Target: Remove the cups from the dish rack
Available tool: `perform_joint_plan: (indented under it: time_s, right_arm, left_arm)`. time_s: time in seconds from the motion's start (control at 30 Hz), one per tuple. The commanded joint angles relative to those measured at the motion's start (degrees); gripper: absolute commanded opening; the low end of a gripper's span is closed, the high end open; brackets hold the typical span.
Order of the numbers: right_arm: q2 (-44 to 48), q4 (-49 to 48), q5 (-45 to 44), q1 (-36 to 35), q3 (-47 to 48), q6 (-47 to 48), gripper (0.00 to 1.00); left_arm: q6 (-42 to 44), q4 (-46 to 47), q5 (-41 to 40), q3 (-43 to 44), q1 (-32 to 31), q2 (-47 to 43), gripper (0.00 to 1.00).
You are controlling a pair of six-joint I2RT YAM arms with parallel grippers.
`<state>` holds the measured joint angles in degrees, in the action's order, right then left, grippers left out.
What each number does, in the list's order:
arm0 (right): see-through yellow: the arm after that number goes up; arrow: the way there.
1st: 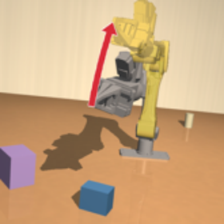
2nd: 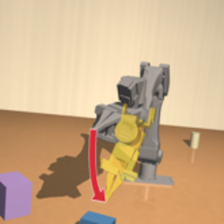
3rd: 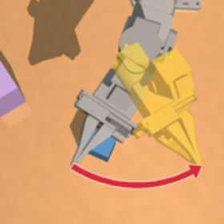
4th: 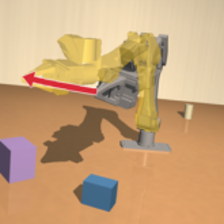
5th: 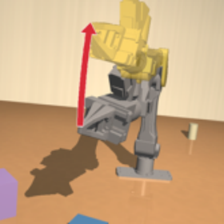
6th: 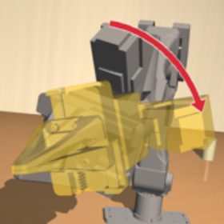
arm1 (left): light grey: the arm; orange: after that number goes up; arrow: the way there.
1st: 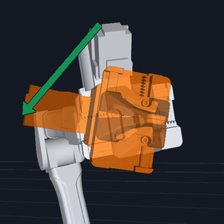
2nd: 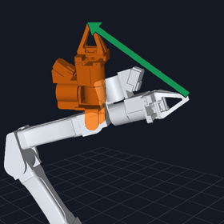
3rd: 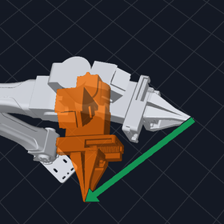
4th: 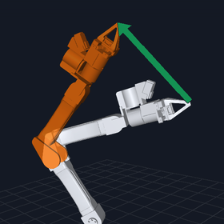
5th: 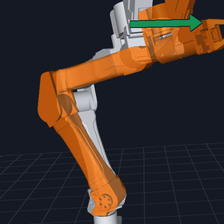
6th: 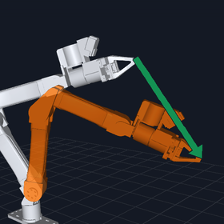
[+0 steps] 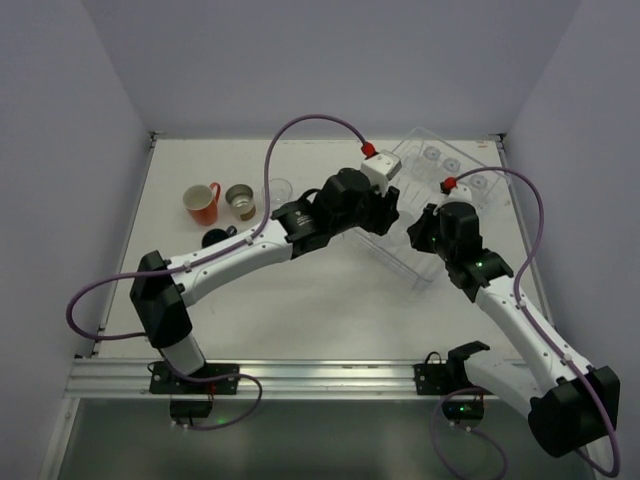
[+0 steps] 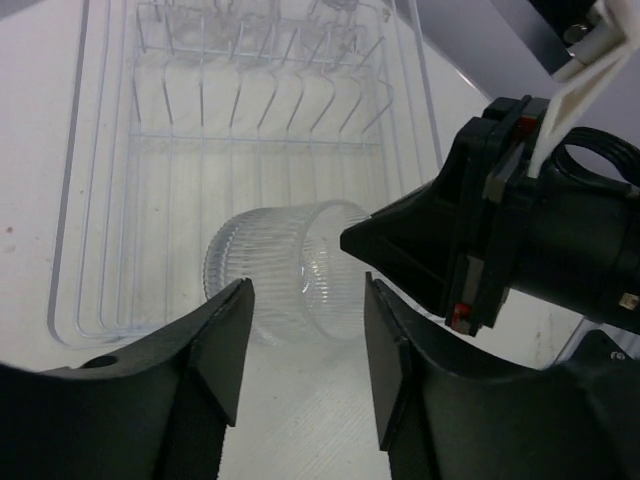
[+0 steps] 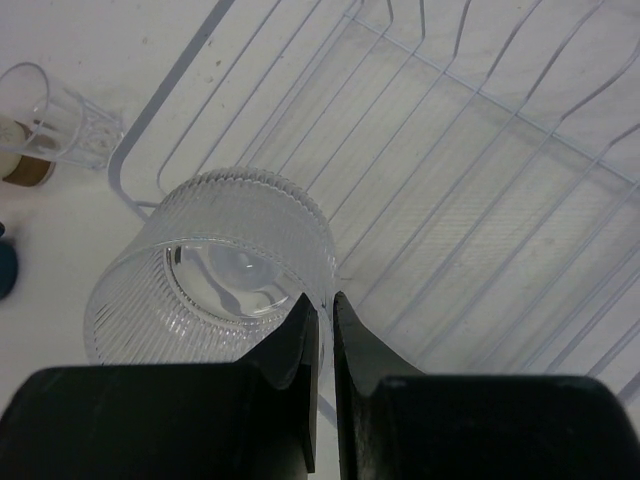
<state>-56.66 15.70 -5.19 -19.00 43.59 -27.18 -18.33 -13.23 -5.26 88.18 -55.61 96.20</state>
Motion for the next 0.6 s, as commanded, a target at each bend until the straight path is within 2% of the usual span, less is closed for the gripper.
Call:
perform_joint_plan:
  time_s: [0.0,0.13,0.47,0.57]
  right_arm:
    - [4.1,-4.5,-1.9,-1.3,3.8,-0.4,0.0]
    - [4.6,-3.8,-3.2,-2.3,4.0,0.1,0.0]
    - [6.4,-3.6,-4.6,-3.8,5.2,0.3,0.0]
    - [6.7,-3.7,-4.7,-4.3,5.8,0.7,0.0]
  left_arm:
    - [2.9,-3.5,-6.6,5.8,-0.8,2.8,0.51]
    - [3.8,-7.8,-8.1,9.1,-1.5,6.4,0.46]
    - [6.2,-10.1,-10.5,10.9,-2.6,9.9,0.42]
    - [7.4,-12.3,-12.0,14.2,-3.5,12.0,0.42]
